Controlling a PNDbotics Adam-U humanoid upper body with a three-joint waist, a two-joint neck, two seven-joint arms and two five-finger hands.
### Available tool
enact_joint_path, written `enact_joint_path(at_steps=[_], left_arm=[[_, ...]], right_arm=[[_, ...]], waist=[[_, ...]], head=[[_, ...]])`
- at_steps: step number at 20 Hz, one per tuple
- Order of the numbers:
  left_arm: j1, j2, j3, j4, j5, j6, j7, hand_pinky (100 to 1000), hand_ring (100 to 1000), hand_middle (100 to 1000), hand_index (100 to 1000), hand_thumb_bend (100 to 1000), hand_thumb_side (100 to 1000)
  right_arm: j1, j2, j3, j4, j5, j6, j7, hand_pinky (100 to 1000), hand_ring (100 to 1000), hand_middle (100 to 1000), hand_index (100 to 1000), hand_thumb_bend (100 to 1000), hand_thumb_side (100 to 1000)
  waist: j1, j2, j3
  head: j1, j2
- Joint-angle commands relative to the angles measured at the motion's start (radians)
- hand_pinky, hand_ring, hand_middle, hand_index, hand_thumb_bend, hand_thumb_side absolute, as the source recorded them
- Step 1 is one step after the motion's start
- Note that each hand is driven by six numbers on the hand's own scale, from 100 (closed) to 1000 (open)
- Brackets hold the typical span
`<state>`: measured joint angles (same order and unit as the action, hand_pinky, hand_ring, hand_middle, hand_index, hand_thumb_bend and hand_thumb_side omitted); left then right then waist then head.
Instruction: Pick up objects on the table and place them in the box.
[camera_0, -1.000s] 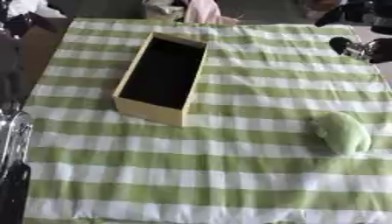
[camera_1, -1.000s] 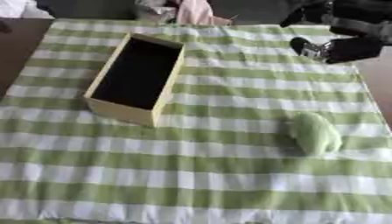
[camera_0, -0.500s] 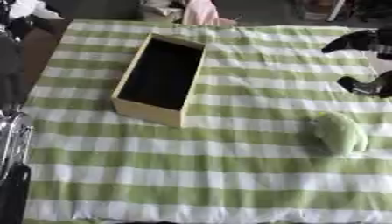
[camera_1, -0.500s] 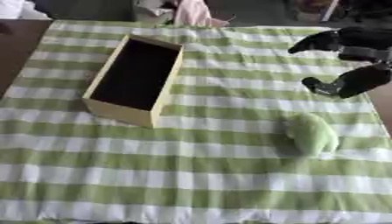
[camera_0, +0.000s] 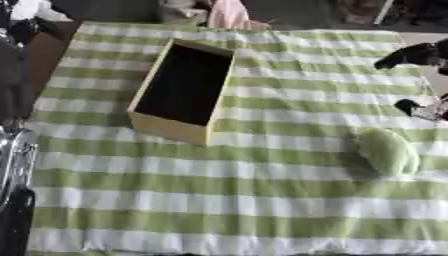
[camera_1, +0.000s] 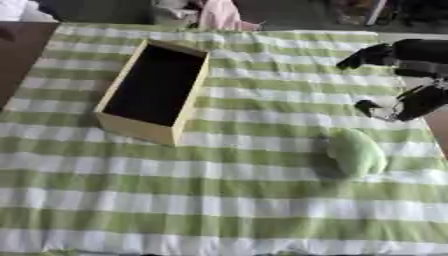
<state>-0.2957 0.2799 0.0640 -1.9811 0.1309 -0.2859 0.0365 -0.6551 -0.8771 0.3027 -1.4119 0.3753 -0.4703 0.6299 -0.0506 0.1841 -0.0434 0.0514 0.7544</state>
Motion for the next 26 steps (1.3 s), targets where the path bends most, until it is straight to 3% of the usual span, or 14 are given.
enact_joint_path(at_steps=[1,10,16,19,20,21,26], left_arm=[[-0.006,0.011,0.002,-0.019,0.001,0.003,-0.001,480,852,769,710,100,734],[-0.006,0.010,0.002,-0.019,0.000,0.007,-0.005,479,855,769,710,100,731],[-0.003,0.010,0.002,-0.019,-0.001,0.010,-0.006,479,856,769,710,100,730],[0.000,0.011,0.002,-0.019,-0.001,0.012,-0.007,479,856,769,710,100,731],[0.001,0.011,0.001,-0.019,-0.001,0.012,-0.008,479,856,769,710,100,731],[0.002,0.011,0.001,-0.019,-0.001,0.012,-0.008,479,856,769,710,100,731],[0.002,0.011,0.000,-0.019,-0.001,0.013,-0.010,478,857,769,710,100,731]], right_arm=[[-0.002,-0.048,-0.017,-0.009,-0.020,0.006,0.007,966,893,890,1000,168,602],[0.050,-0.034,0.002,0.026,-0.040,0.021,0.039,941,888,887,1000,137,523],[0.082,-0.039,0.004,0.011,-0.078,0.026,0.063,948,885,885,1000,139,551],[0.096,-0.046,0.009,-0.003,-0.069,0.015,0.065,960,890,887,1000,153,557],[0.102,-0.048,0.009,-0.007,-0.063,0.011,0.063,961,891,887,1000,228,536],[0.107,-0.049,0.010,-0.010,-0.057,0.006,0.061,962,892,888,1000,157,572],[0.126,-0.047,0.009,-0.023,0.000,-0.008,0.034,976,897,894,1000,181,579]], waist=[[0.000,-0.018,-0.003],[0.000,-0.015,-0.001],[-0.001,-0.018,-0.003],[-0.003,-0.023,-0.005],[-0.004,-0.024,-0.006],[-0.004,-0.024,-0.006],[-0.003,-0.024,-0.005]], head=[[0.003,0.004],[0.001,0.002],[0.002,0.007],[0.004,0.012],[0.005,0.013],[0.006,0.014],[0.007,0.013]])
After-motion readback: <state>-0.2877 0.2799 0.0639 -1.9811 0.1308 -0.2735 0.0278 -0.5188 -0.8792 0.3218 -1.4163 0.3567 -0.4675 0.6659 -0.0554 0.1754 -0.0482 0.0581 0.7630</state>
